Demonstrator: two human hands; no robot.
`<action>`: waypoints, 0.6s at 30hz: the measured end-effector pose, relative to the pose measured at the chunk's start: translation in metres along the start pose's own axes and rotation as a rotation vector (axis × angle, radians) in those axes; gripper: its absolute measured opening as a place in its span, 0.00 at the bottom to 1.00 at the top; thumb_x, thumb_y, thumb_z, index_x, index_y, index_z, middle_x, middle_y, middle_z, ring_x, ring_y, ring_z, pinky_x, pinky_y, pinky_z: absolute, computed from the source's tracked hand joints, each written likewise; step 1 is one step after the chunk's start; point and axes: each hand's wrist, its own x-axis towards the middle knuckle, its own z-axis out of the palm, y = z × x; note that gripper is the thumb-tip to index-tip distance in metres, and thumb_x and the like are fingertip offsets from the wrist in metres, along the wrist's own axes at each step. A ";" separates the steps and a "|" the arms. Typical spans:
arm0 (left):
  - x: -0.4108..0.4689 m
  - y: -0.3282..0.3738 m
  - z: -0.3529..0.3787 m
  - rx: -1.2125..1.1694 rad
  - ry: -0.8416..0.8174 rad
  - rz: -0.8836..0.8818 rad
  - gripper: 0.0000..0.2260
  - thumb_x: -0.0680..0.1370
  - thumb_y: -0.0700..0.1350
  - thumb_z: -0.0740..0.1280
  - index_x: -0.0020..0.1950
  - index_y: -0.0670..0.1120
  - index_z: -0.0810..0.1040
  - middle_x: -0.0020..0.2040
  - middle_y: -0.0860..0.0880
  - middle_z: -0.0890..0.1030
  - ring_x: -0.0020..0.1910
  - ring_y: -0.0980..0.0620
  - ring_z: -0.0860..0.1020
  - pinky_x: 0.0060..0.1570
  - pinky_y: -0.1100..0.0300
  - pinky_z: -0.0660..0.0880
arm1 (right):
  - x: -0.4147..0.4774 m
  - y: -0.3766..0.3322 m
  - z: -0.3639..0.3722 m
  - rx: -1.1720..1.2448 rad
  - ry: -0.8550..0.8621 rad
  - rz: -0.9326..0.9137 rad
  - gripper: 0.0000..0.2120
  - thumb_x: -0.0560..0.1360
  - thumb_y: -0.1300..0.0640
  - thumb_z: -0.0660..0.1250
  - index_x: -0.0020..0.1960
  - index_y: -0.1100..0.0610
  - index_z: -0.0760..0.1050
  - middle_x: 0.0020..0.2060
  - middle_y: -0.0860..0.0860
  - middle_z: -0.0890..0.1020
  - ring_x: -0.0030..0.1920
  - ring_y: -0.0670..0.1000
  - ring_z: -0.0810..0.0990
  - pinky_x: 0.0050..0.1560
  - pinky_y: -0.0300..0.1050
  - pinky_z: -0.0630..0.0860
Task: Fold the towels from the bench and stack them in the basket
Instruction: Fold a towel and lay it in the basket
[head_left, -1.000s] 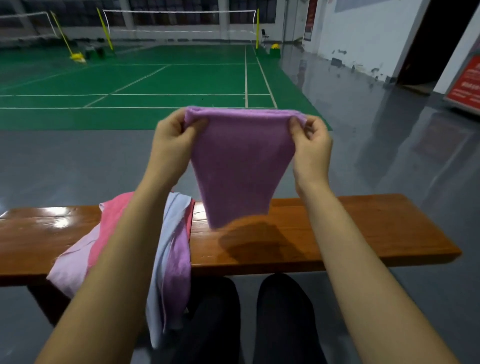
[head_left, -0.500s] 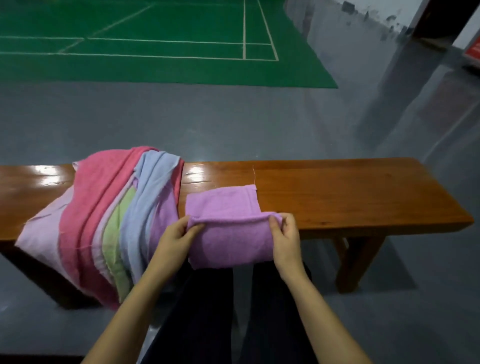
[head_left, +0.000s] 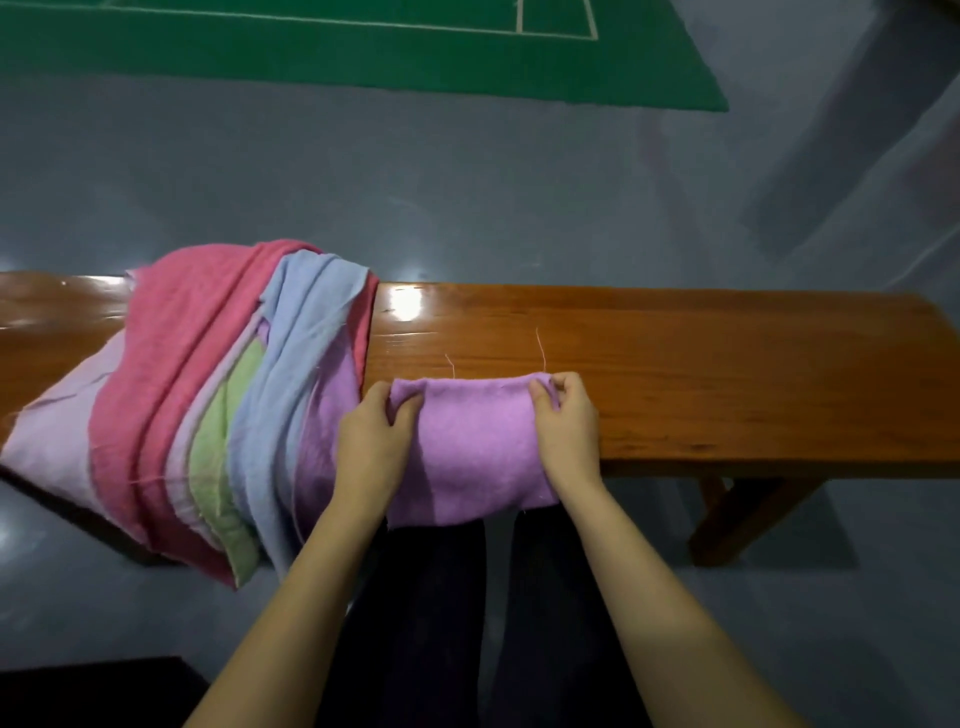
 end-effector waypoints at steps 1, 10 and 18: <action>-0.001 0.000 0.000 0.032 0.011 0.011 0.03 0.78 0.49 0.66 0.46 0.50 0.76 0.42 0.51 0.80 0.43 0.52 0.76 0.42 0.63 0.65 | -0.001 -0.001 0.001 -0.030 0.001 -0.015 0.06 0.80 0.54 0.62 0.46 0.56 0.70 0.34 0.45 0.73 0.35 0.45 0.71 0.35 0.38 0.67; -0.007 0.005 0.001 0.568 -0.016 -0.070 0.28 0.73 0.55 0.70 0.58 0.31 0.71 0.55 0.33 0.75 0.57 0.35 0.71 0.57 0.47 0.65 | -0.008 -0.008 0.002 -0.425 -0.040 -0.034 0.22 0.77 0.48 0.65 0.64 0.61 0.68 0.59 0.55 0.72 0.60 0.56 0.70 0.57 0.43 0.67; 0.010 0.025 0.001 0.316 -0.151 -0.151 0.18 0.78 0.51 0.65 0.58 0.38 0.72 0.58 0.36 0.78 0.58 0.37 0.75 0.46 0.55 0.66 | -0.005 -0.021 -0.012 -0.492 -0.191 0.055 0.23 0.77 0.47 0.65 0.65 0.61 0.70 0.60 0.58 0.77 0.60 0.61 0.75 0.54 0.47 0.70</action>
